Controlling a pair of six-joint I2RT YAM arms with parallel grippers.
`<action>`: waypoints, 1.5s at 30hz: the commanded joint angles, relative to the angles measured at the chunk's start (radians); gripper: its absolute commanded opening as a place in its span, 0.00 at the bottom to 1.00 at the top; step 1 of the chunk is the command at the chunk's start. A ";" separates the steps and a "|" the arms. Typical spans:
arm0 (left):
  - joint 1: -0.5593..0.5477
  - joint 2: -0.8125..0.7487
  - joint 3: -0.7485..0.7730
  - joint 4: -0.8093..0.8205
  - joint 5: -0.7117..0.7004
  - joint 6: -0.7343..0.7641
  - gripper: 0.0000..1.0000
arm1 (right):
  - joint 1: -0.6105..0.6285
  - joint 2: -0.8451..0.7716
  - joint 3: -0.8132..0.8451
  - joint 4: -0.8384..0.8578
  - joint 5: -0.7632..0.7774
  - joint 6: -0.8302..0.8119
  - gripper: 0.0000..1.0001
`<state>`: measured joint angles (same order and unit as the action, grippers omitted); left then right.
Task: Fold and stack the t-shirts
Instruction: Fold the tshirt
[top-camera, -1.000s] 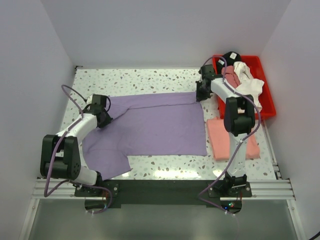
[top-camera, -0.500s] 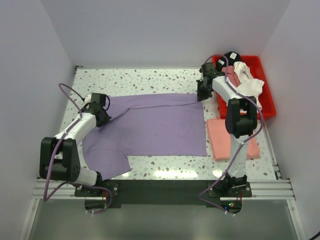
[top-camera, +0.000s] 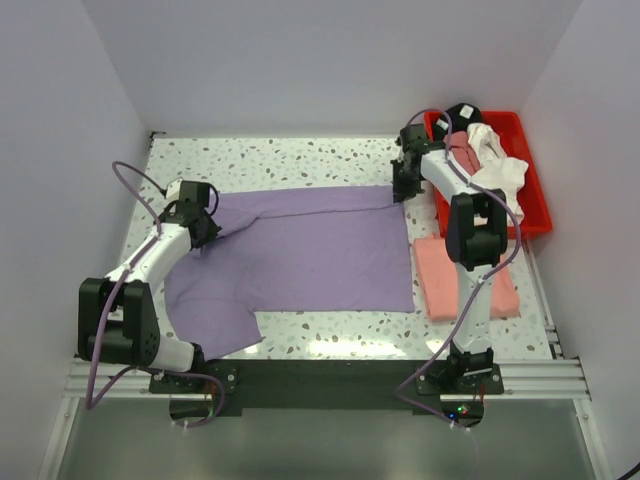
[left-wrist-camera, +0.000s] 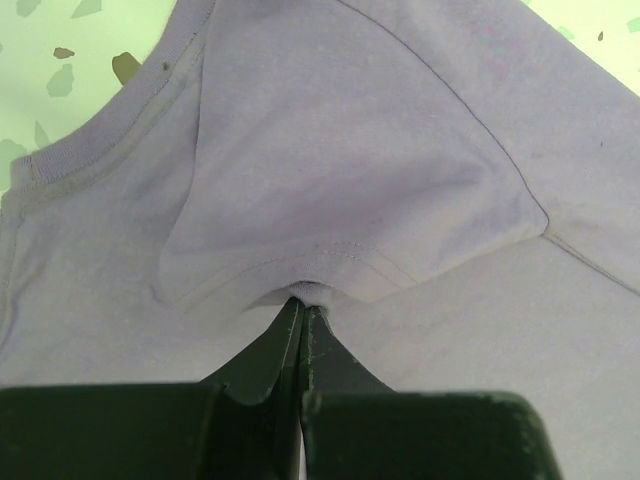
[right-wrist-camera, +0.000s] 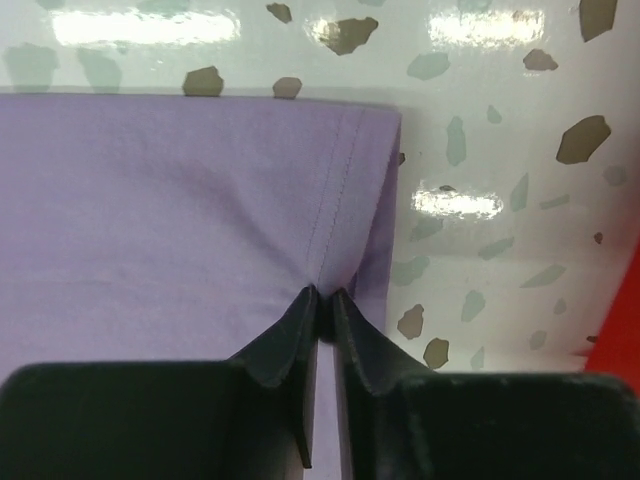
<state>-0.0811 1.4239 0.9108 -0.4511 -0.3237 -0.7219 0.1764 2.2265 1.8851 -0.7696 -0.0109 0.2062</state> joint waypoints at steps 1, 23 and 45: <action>-0.005 -0.008 0.014 0.017 -0.025 -0.013 0.00 | 0.000 0.033 0.017 -0.013 0.052 0.002 0.18; -0.005 0.003 -0.012 0.045 -0.012 -0.002 0.00 | 0.002 0.025 0.075 0.003 0.025 -0.004 0.34; -0.005 0.009 -0.021 0.051 -0.014 0.001 0.00 | 0.023 -0.005 0.014 0.000 0.072 0.032 0.35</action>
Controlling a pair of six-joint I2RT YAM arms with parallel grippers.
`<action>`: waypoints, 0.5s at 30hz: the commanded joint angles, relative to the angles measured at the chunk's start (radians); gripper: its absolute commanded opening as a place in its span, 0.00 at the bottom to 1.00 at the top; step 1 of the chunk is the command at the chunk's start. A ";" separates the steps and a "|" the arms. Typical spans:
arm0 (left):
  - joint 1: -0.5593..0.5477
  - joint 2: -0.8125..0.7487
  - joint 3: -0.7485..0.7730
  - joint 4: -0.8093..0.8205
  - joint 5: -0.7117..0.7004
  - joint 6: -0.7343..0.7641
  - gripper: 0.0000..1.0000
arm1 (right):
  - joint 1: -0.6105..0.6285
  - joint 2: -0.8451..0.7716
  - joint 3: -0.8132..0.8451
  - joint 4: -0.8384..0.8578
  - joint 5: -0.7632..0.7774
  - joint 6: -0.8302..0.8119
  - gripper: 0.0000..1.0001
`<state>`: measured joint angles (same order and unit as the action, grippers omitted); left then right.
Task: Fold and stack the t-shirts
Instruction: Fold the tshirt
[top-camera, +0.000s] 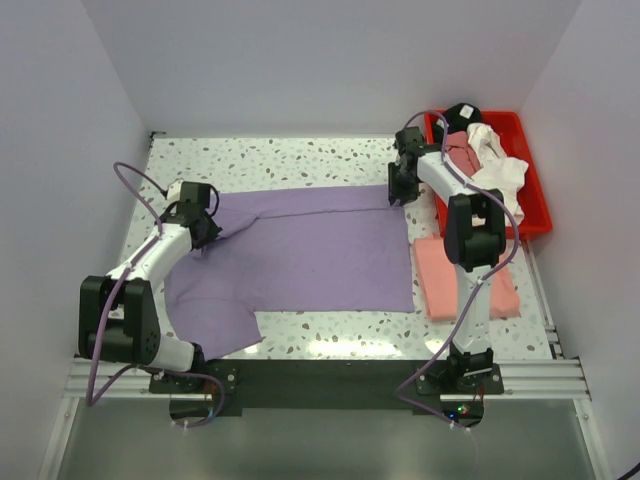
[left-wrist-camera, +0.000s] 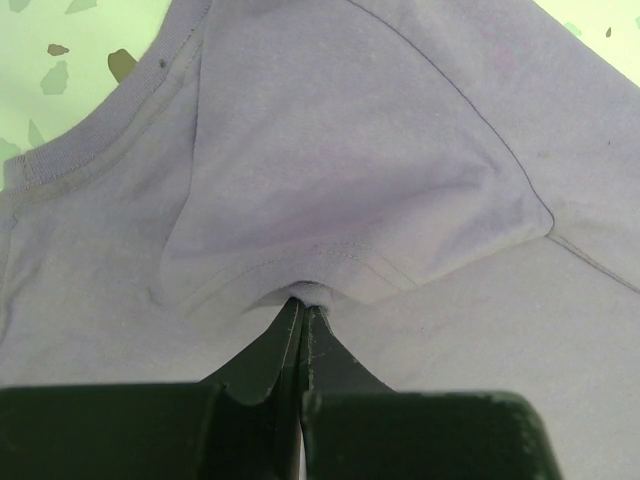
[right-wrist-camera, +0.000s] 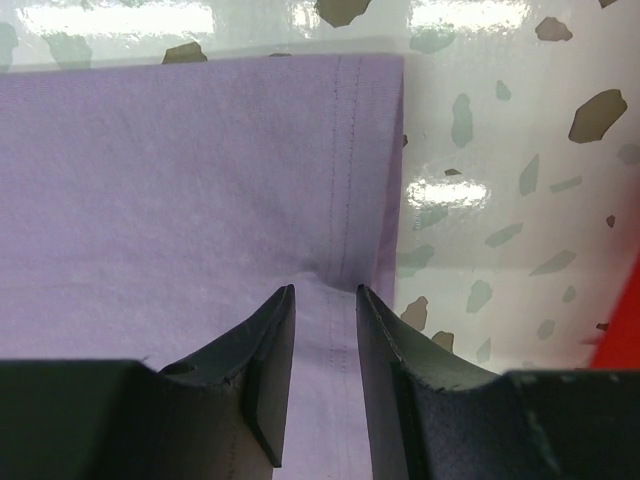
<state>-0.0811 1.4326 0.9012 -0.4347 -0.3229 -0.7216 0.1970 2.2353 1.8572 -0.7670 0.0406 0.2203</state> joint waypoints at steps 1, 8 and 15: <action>-0.005 0.000 -0.012 0.034 -0.016 0.001 0.00 | 0.002 -0.006 0.046 -0.005 0.024 0.019 0.35; -0.005 0.002 -0.008 0.031 -0.019 0.001 0.00 | 0.001 0.015 0.065 -0.015 0.067 0.024 0.34; -0.005 0.003 -0.008 0.031 -0.019 -0.002 0.00 | 0.002 0.030 0.071 -0.014 0.050 0.025 0.33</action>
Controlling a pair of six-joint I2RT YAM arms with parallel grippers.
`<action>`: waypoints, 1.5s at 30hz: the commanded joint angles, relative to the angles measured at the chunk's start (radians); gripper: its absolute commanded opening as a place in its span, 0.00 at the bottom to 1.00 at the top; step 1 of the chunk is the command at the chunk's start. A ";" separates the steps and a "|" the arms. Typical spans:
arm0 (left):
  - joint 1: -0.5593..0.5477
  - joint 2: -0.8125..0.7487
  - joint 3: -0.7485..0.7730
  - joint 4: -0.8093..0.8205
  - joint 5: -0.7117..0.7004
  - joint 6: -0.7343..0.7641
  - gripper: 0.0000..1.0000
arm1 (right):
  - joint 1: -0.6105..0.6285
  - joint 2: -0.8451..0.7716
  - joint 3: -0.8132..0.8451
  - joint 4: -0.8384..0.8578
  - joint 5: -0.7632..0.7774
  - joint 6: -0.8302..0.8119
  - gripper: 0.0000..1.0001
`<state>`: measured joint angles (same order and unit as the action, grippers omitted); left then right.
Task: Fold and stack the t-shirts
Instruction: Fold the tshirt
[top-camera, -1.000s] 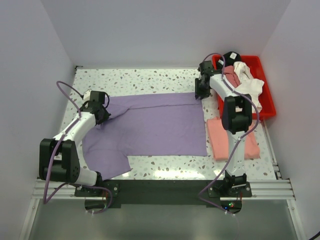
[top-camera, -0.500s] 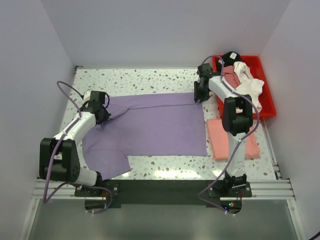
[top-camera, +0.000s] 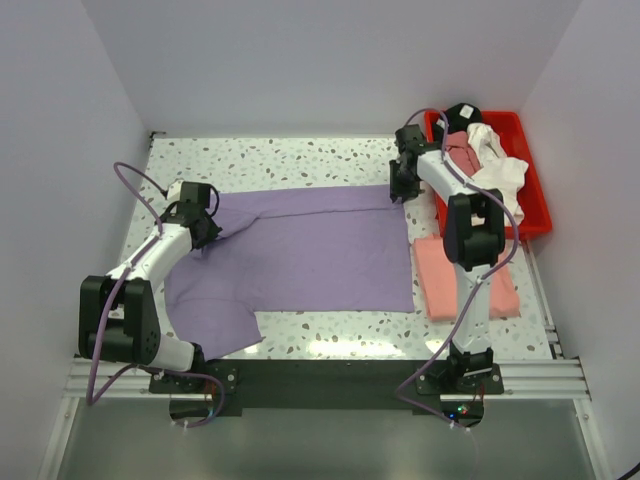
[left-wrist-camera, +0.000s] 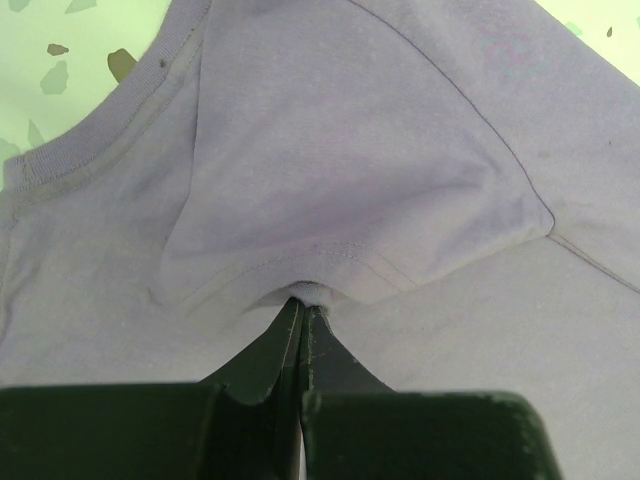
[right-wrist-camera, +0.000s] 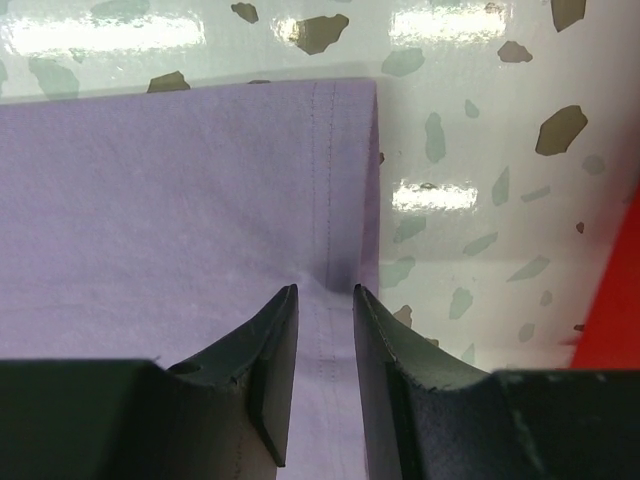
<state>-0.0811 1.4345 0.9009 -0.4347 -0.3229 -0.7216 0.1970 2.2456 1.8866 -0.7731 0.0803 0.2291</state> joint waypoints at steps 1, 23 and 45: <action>-0.005 0.001 -0.008 0.031 -0.019 -0.002 0.00 | 0.002 0.023 0.043 -0.008 0.010 0.015 0.32; -0.005 -0.002 -0.008 0.028 -0.024 -0.006 0.00 | 0.002 -0.018 0.036 0.037 -0.022 0.009 0.00; -0.003 -0.062 -0.002 -0.019 -0.062 -0.018 0.00 | 0.007 -0.170 -0.010 -0.117 -0.040 -0.011 0.00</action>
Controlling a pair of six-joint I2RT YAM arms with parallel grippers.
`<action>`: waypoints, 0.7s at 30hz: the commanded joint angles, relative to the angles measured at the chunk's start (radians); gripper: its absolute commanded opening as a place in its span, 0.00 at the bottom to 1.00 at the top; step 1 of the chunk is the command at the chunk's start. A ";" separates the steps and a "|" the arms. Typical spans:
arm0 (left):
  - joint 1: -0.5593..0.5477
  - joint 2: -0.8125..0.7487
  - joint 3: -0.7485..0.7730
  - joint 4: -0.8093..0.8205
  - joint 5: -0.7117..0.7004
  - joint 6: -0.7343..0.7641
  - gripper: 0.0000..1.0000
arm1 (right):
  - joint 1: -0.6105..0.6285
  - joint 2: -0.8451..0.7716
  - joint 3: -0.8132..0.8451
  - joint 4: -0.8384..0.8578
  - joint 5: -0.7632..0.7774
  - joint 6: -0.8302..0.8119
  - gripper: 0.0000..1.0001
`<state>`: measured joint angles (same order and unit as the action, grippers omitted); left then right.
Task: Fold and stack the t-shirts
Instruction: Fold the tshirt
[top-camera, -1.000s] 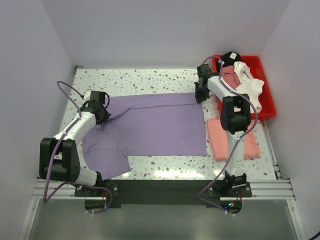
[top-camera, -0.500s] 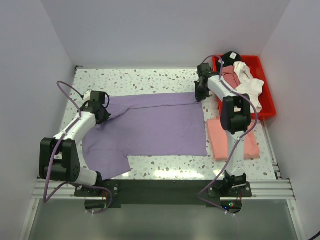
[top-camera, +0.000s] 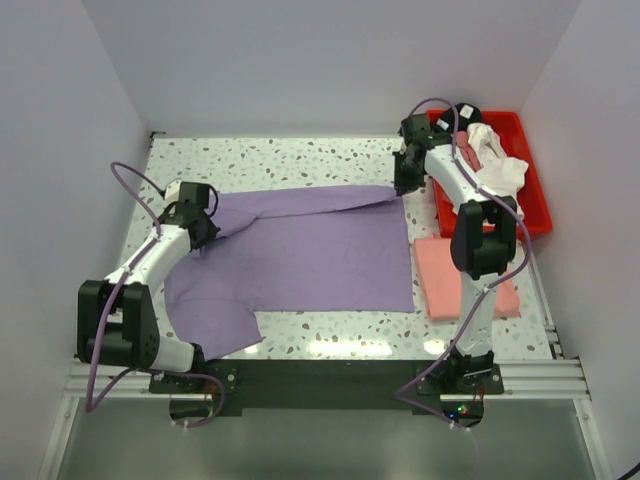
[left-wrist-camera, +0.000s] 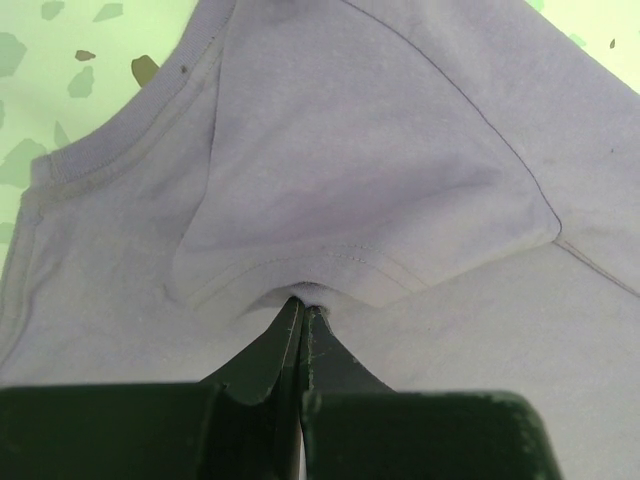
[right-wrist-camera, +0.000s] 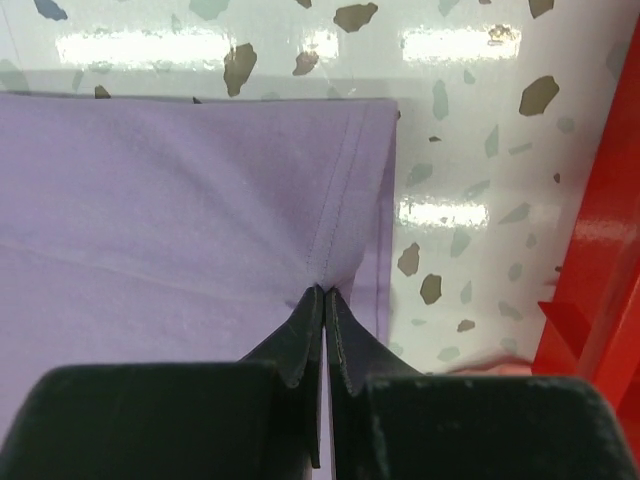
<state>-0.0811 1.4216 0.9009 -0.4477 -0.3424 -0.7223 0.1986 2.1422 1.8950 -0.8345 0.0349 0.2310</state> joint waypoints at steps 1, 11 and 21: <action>-0.003 -0.053 -0.002 -0.012 -0.050 -0.020 0.00 | 0.005 -0.076 -0.022 -0.061 0.005 -0.016 0.00; 0.007 -0.099 0.016 -0.077 -0.130 -0.060 0.00 | 0.005 -0.099 -0.022 -0.106 0.030 -0.044 0.00; 0.012 -0.107 0.013 -0.074 -0.138 -0.058 0.00 | 0.005 -0.134 -0.099 -0.120 0.016 -0.055 0.00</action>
<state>-0.0772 1.3319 0.9009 -0.5198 -0.4503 -0.7670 0.2028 2.0865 1.8118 -0.9249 0.0360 0.1967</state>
